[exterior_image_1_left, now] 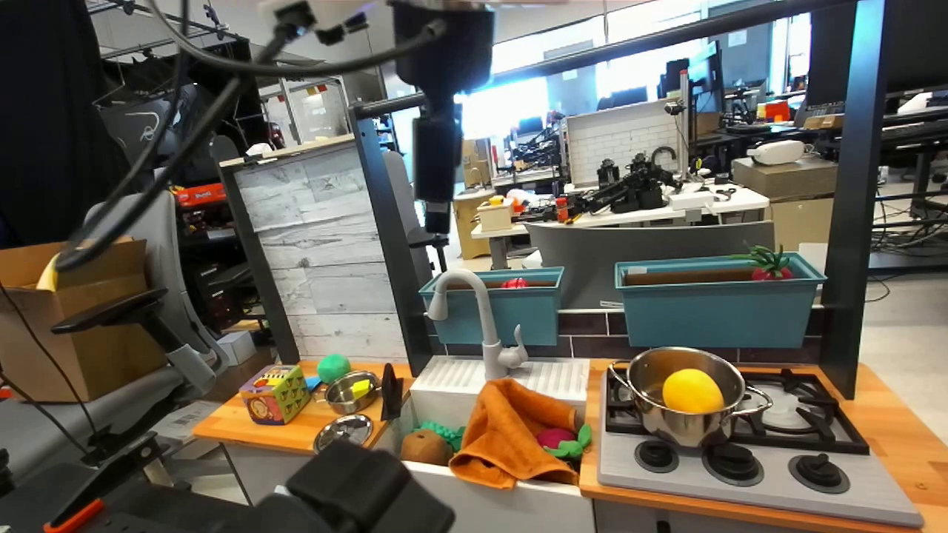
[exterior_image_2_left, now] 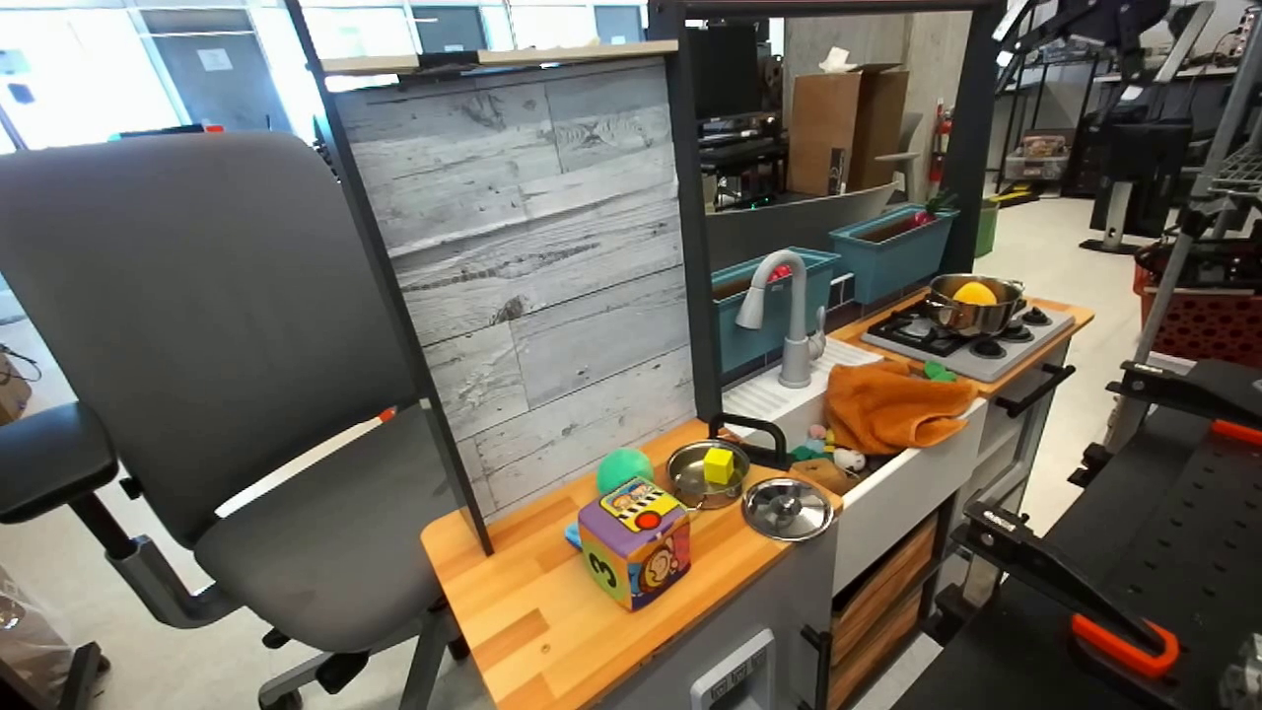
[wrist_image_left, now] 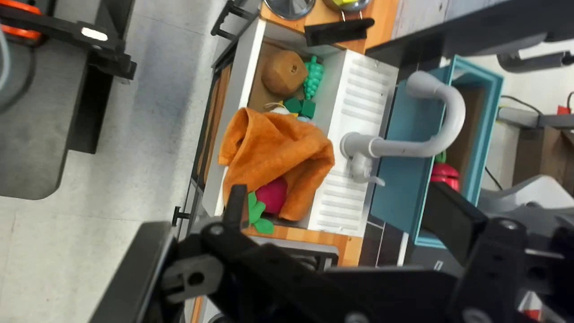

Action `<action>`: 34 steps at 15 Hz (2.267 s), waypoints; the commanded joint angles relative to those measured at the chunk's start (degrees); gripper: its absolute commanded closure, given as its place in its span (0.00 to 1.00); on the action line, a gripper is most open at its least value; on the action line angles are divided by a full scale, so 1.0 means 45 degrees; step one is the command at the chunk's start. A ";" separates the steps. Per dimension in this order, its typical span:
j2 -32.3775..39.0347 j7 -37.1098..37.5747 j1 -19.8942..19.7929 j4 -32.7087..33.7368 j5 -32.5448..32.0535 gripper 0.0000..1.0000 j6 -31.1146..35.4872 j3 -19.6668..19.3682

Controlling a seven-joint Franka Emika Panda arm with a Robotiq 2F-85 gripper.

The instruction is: Remove the orange ball from the silver pot and put it in the sink

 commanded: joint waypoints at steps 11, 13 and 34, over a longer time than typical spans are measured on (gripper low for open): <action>1.0564 0.7714 -0.1568 0.9968 0.0036 0.00 0.1675 -0.1012; 1.1818 0.9601 -0.1520 1.1346 -0.0414 0.00 0.0949 -0.1494; 1.7144 1.4928 -0.3600 2.0312 -0.2104 0.00 -0.2775 0.0647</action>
